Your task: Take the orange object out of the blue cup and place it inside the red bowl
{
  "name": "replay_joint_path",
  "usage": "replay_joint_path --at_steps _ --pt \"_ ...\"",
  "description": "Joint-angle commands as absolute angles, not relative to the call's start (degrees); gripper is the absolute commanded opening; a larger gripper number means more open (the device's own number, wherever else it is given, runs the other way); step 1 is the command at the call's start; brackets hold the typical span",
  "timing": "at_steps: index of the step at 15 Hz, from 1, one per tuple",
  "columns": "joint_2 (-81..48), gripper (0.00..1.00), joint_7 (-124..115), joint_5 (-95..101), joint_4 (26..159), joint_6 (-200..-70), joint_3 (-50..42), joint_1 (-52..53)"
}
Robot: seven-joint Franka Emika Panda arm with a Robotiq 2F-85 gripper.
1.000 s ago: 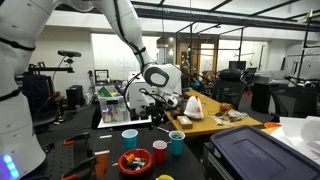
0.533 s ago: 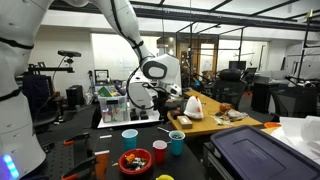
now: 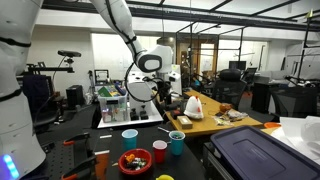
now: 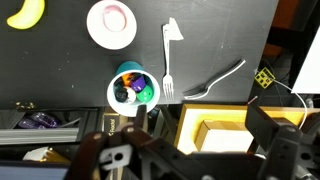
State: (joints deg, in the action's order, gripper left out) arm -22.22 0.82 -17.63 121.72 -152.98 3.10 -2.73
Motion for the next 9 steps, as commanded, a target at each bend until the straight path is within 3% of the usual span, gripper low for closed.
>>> replay_joint_path --at_steps 1,9 --pt "-18.77 1.0 -8.23 -10.44 123.56 -152.6 -0.92 1.21" --pt "-17.45 1.0 -24.95 7.87 115.6 -137.66 -6.54 8.04"
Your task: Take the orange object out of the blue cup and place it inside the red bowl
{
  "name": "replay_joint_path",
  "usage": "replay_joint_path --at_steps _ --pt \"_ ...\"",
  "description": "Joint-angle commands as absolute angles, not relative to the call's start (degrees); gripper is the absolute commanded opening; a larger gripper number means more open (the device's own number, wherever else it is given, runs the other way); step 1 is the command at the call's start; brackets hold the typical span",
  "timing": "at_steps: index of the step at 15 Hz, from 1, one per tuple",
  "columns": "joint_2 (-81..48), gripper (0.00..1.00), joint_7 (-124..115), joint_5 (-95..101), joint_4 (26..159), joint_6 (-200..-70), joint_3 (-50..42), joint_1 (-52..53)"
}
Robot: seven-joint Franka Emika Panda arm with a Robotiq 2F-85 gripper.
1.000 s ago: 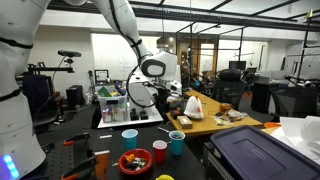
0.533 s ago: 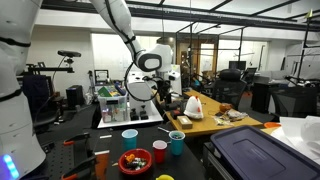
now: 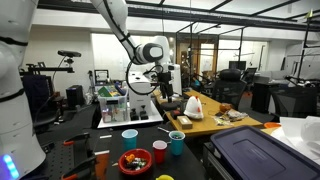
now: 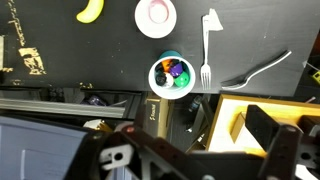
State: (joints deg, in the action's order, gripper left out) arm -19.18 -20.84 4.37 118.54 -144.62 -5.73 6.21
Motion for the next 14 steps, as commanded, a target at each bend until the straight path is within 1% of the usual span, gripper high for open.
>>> replay_joint_path --at_steps 1,9,14 --pt "-17.33 1.0 -25.59 8.68 114.24 -135.28 -6.18 8.18" --pt "-18.99 1.0 -25.62 8.43 101.67 -117.8 -3.3 7.86" --pt "-20.17 1.0 -26.11 9.28 96.39 -112.36 -3.29 7.76"
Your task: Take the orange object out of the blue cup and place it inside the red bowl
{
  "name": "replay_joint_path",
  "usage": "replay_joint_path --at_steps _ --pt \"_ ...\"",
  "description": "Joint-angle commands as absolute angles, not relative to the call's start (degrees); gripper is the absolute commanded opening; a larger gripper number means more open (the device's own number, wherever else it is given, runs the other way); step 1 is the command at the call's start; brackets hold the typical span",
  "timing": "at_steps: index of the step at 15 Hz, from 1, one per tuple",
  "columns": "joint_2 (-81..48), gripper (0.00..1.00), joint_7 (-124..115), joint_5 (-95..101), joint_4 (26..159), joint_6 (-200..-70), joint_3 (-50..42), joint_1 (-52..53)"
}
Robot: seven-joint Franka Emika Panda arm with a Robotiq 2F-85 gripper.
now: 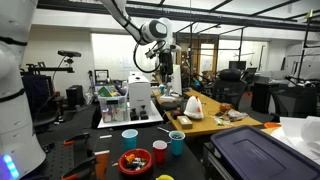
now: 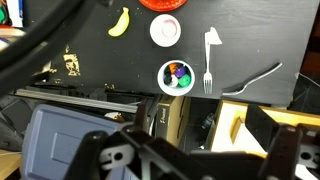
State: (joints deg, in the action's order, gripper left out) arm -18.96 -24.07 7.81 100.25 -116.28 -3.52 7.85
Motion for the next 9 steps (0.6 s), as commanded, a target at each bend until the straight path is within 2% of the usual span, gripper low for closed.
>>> replay_joint_path --at_steps 1,9 --pt "-20.33 1.0 -26.28 9.48 95.66 -111.73 -3.38 7.74" --pt "-20.81 1.0 -29.75 14.07 93.86 -112.46 -4.32 8.1"
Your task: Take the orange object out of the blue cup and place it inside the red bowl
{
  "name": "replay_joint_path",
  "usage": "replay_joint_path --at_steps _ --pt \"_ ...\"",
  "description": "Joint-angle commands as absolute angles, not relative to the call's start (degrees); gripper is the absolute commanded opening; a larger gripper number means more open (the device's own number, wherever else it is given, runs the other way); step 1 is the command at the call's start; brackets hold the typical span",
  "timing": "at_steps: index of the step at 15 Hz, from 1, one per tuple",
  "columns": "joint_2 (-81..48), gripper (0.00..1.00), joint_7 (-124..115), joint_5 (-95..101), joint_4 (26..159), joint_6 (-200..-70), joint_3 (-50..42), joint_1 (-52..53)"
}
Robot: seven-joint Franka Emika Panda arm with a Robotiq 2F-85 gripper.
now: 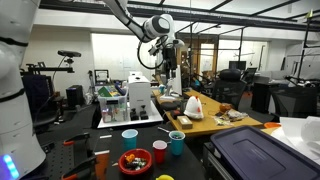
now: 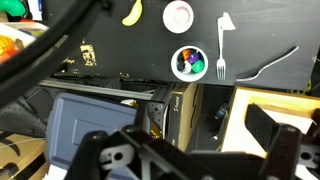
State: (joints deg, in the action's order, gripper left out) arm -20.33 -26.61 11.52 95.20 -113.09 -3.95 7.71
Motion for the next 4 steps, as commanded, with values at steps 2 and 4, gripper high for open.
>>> replay_joint_path --at_steps 2,4 --pt "-20.38 1.0 -27.63 12.73 95.02 -112.96 -3.52 7.32" --pt "-20.52 1.0 -27.6 12.72 95.03 -112.97 -3.5 7.32"
